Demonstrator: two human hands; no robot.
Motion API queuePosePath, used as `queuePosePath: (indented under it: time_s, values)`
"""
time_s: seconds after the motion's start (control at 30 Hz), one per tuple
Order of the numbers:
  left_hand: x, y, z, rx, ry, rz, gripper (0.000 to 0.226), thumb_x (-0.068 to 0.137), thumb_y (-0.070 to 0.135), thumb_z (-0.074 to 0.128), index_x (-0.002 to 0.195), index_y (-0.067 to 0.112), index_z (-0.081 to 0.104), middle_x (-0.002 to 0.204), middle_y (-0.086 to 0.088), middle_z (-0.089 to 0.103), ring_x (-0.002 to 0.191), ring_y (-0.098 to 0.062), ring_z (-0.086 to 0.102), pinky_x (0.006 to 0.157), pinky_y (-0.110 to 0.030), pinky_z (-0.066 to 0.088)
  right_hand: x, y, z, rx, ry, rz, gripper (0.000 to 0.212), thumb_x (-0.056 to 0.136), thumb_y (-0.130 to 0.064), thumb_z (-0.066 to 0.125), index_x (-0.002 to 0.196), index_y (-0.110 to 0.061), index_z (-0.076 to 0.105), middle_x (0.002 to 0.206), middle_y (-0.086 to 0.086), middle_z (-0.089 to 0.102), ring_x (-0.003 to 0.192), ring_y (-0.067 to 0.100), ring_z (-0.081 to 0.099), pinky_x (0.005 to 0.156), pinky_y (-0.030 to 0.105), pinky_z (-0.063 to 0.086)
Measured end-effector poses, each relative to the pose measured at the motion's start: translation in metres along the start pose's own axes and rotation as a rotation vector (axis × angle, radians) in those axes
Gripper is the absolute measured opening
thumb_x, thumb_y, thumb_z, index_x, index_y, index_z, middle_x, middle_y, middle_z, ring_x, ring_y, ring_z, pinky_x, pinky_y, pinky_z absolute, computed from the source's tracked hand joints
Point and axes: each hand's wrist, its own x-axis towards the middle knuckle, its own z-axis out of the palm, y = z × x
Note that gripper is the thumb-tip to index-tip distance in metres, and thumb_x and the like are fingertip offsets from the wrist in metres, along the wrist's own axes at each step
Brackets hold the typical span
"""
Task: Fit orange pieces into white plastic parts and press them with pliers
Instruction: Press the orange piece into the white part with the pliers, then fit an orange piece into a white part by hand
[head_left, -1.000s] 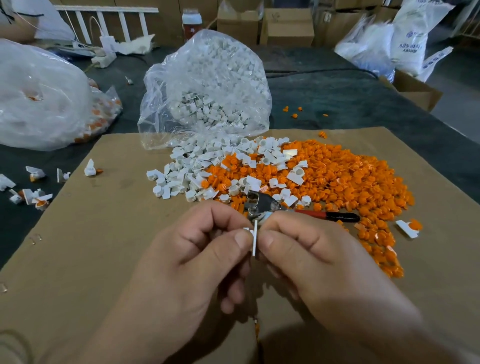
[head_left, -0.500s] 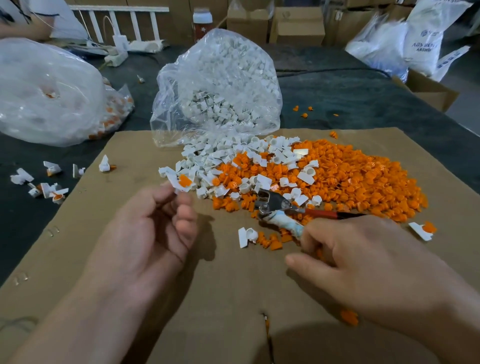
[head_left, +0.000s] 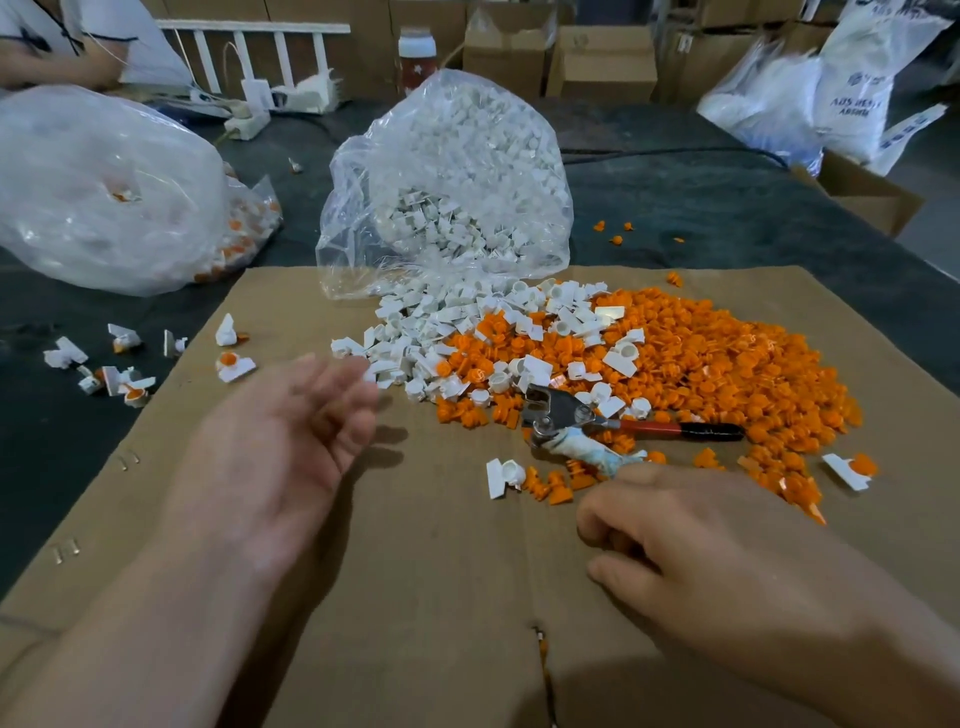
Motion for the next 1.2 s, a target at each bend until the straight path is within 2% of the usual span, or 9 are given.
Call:
queuePosePath:
  time_s: [0.07,0.2,0.33,0.43,0.6,0.9,1.0,1.1,1.2]
  values:
    - [-0.019,-0.011,0.015,0.502,-0.092,0.116,0.015,0.093,0.015,0.064,0.104,0.023,0.072,0.09,-0.005,0.077,0.063,-0.011,0.067,0.055,-0.024,0.053,0.002,-0.001,-0.001,0.043,0.033,-0.017,0.011,0.094,-0.044,0.048,0.095,-0.033,0.048,0.097,-0.016,0.044,0.091,0.002,0.042,0.076,0.019,0.037]
    - [-0.046,-0.025,0.021,1.432,-0.401,0.558,0.025,0.094,0.045,0.054,0.117,0.042,0.064,0.104,0.02,0.064,0.091,0.001,0.057,0.079,-0.021,0.045,0.002,-0.001,-0.002,0.078,0.04,-0.053,0.012,0.093,-0.046,0.05,0.102,-0.038,0.048,0.102,-0.02,0.042,0.096,-0.002,0.034,0.079,0.014,0.034]
    - [-0.048,-0.031,0.028,1.626,-0.474,0.683,0.042,0.094,0.056,0.042,0.117,0.031,0.066,0.111,0.012,0.058,0.102,-0.009,0.049,0.081,-0.023,0.035,0.0,-0.001,0.002,0.061,-0.046,-0.047,0.019,0.095,-0.05,0.047,0.111,-0.042,0.043,0.106,-0.019,0.038,0.098,0.0,0.035,0.08,0.018,0.034]
    - [-0.049,-0.033,0.033,1.677,-0.501,0.728,0.032,0.091,0.048,0.049,0.102,0.025,0.067,0.1,0.008,0.054,0.097,-0.014,0.048,0.079,-0.023,0.032,0.001,-0.003,0.003,0.075,-0.049,-0.045,0.011,0.099,-0.042,0.042,0.109,-0.04,0.046,0.106,-0.017,0.039,0.097,0.002,0.04,0.082,0.021,0.039]
    - [-0.049,-0.034,0.033,1.574,-0.442,0.698,0.018,0.086,0.045,0.065,0.089,0.037,0.049,0.086,0.021,0.043,0.085,-0.002,0.035,0.069,-0.017,0.03,0.005,-0.005,0.003,0.104,0.028,-0.049,0.01,0.1,-0.035,0.044,0.104,-0.035,0.053,0.105,-0.018,0.044,0.097,0.0,0.042,0.083,0.02,0.039]
    - [-0.054,-0.032,0.033,1.416,-0.405,0.637,0.017,0.084,0.026,0.07,0.076,0.031,0.055,0.076,0.018,0.055,0.087,0.0,0.05,0.067,-0.015,0.038,0.009,-0.004,0.009,0.221,0.23,-0.048,0.016,0.093,-0.019,0.055,0.099,-0.032,0.062,0.093,-0.017,0.054,0.092,0.002,0.047,0.075,0.015,0.037]
    - [-0.056,-0.033,0.034,1.41,-0.363,0.625,0.015,0.086,0.026,0.07,0.084,0.033,0.057,0.08,0.018,0.056,0.09,0.002,0.049,0.07,-0.016,0.039,0.01,0.0,0.011,0.418,0.397,0.025,0.021,0.089,-0.016,0.058,0.094,-0.035,0.065,0.09,-0.017,0.06,0.09,0.001,0.057,0.073,0.015,0.043]
    - [-0.056,-0.032,0.035,1.409,-0.383,0.624,0.012,0.087,0.024,0.067,0.091,0.034,0.063,0.083,0.021,0.058,0.093,0.005,0.05,0.071,-0.01,0.038,0.01,0.002,0.012,0.786,0.457,0.125,0.025,0.089,-0.012,0.062,0.095,-0.036,0.069,0.089,-0.016,0.069,0.079,0.002,0.068,0.068,0.011,0.051]
    - [-0.057,-0.031,0.034,1.128,-0.374,0.385,0.011,0.087,0.024,0.065,0.087,0.033,0.072,0.073,0.016,0.065,0.07,-0.001,0.058,0.061,-0.009,0.039,0.013,0.001,0.01,1.27,0.406,0.205,0.021,0.084,-0.005,0.068,0.09,-0.023,0.076,0.082,0.003,0.075,0.074,0.017,0.073,0.061,0.019,0.056]
